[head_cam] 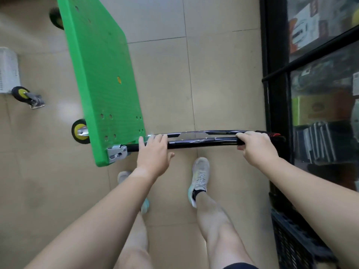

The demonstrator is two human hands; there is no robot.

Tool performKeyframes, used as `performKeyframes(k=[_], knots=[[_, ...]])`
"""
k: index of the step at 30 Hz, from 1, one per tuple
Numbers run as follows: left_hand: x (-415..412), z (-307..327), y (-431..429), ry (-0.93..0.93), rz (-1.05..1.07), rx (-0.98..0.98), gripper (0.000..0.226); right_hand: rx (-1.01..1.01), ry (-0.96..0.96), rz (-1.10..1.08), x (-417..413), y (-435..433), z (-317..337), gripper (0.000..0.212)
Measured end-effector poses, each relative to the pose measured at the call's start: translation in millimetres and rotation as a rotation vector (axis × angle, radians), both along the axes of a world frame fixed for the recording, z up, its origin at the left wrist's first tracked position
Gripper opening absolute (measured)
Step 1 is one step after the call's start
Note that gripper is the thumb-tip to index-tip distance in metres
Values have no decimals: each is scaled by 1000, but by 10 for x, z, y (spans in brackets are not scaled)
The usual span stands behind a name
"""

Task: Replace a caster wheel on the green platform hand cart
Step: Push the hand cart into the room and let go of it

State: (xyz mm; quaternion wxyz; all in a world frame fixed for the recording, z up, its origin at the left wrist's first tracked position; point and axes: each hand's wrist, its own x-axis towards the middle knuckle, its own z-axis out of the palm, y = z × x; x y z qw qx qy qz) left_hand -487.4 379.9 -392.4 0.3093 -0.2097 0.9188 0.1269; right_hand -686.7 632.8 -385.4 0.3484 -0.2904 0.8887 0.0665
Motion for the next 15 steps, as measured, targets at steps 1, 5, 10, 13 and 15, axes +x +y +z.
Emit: performKeyframes(k=[1,5,10,13,15], knots=[[51,-72,-32,-18,-13,16,51,14,-2,5,-33,53,-45,27],[-29,-264,-157,17,-51,71,26,101,-10,33,-93,72,-168,21],[-190,-343,-56,0,-75,118,31,199,-7,16,-132,130,-228,15],[-199,-338,-41,1,-62,110,32,222,-8,4,-140,102,-245,15],[-180,-338,-57,22,-38,119,30,218,-14,2,-122,87,-265,20]])
